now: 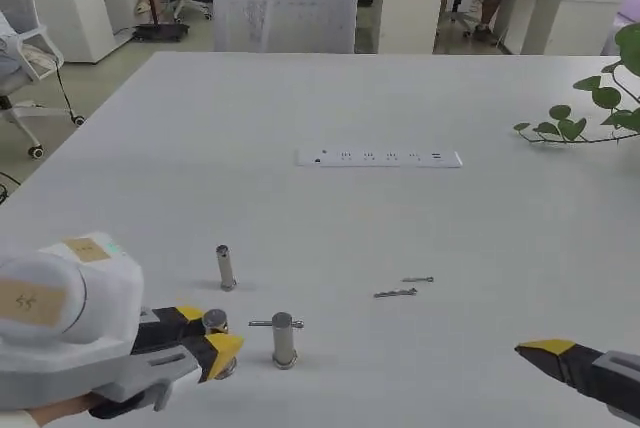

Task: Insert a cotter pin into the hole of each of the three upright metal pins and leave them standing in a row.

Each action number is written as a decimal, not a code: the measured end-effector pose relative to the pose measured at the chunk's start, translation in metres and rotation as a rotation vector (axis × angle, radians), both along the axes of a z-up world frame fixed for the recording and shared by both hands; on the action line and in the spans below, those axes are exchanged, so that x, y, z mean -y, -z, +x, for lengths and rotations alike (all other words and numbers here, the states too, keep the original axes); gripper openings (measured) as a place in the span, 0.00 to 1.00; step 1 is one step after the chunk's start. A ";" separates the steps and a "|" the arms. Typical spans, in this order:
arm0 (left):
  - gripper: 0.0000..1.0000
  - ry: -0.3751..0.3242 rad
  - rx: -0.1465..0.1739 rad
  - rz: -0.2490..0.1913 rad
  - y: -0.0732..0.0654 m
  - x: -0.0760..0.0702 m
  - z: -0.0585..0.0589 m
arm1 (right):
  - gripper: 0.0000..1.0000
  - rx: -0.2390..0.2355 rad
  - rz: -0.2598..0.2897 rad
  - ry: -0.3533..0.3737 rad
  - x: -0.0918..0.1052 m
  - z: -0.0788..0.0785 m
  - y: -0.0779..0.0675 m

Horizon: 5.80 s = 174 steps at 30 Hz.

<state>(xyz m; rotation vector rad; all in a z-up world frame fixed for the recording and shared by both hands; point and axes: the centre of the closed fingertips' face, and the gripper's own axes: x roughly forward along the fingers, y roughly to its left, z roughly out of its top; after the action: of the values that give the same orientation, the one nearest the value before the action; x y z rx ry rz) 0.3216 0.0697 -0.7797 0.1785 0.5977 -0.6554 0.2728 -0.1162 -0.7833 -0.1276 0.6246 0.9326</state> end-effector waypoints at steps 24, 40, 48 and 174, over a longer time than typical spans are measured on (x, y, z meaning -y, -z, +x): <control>0.11 0.144 -0.005 -0.024 0.024 0.078 -0.007 | 0.97 -0.008 0.003 0.005 0.002 -0.002 0.004; 0.11 0.140 0.008 -0.006 0.040 0.087 -0.009 | 0.97 -0.010 0.000 0.009 0.004 -0.002 0.004; 0.11 0.136 0.015 -0.015 0.044 0.089 -0.008 | 0.97 -0.010 -0.003 0.012 0.004 -0.002 0.004; 0.99 0.214 -0.055 -0.091 0.028 0.030 -0.067 | 0.94 0.045 -0.148 -0.152 0.012 0.035 -0.003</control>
<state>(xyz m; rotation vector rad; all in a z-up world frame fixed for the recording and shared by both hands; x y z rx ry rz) 0.2543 0.0401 -0.8075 0.1413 0.6050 -0.8953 0.3077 -0.1283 -0.7799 -0.3307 0.6485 1.0264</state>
